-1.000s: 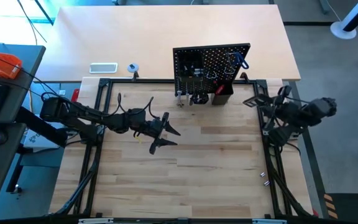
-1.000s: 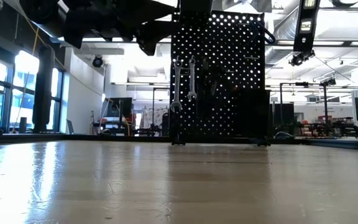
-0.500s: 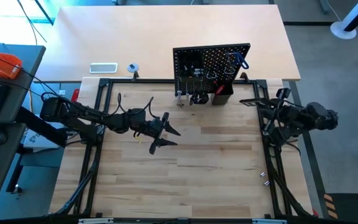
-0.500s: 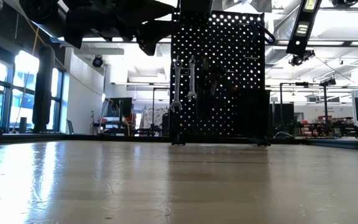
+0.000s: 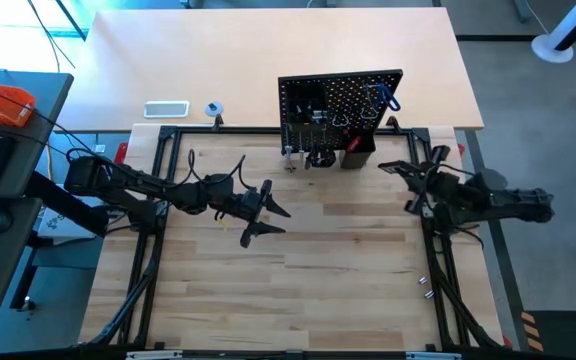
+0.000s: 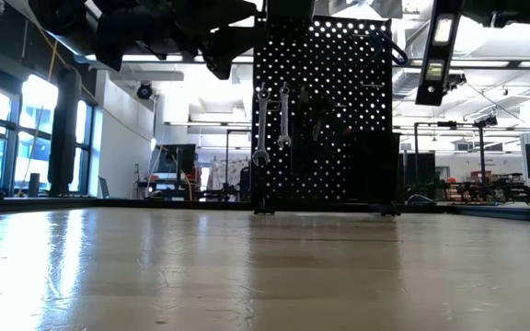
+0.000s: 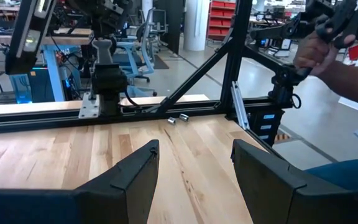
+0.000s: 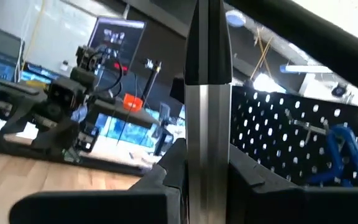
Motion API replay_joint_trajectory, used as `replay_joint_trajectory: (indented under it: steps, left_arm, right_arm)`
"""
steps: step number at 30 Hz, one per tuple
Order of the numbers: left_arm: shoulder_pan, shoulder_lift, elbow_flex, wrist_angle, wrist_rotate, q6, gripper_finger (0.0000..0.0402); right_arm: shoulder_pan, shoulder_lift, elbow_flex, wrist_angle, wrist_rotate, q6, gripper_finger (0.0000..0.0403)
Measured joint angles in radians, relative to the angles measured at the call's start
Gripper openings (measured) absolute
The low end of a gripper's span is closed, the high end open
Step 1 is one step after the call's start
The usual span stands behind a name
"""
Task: Hang tools onto peg board
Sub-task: Put the black spirit level into the bottom black bin on the peg board
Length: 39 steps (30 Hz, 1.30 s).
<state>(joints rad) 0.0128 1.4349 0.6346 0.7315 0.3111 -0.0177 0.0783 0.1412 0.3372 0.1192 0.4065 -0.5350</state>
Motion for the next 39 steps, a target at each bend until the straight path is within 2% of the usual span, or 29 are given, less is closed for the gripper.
replay_joint_trajectory:
  steps: [9, 16, 26, 30, 39]
  left_arm:
    - [0.000, 0.000, 0.000, -0.001, 0.000, -0.008, 0.0197]
    - [0.000, 0.001, 0.000, -0.010, 0.000, -0.016, 0.0197]
    - [-0.002, 0.001, 0.001, -0.039, 0.001, -0.015, 0.0197]
    - [-0.002, 0.001, 0.001, -0.039, 0.001, -0.015, 0.0197]
    - [-0.003, 0.001, 0.001, -0.042, 0.002, -0.015, 0.0197]
  right_arm:
    - [-0.254, 0.117, -0.022, 0.114, -0.238, 0.043, 0.0047]
    - [-0.498, 0.253, -0.022, 0.265, -0.528, 0.139, 0.0047]
    - [-0.813, 0.462, -0.012, 0.418, -0.861, 0.259, 0.0047]
    - [-0.886, 0.551, 0.039, 0.491, -0.987, 0.295, 0.0047]
    - [-0.960, 0.777, 0.175, 0.446, -1.131, 0.267, 0.0047]
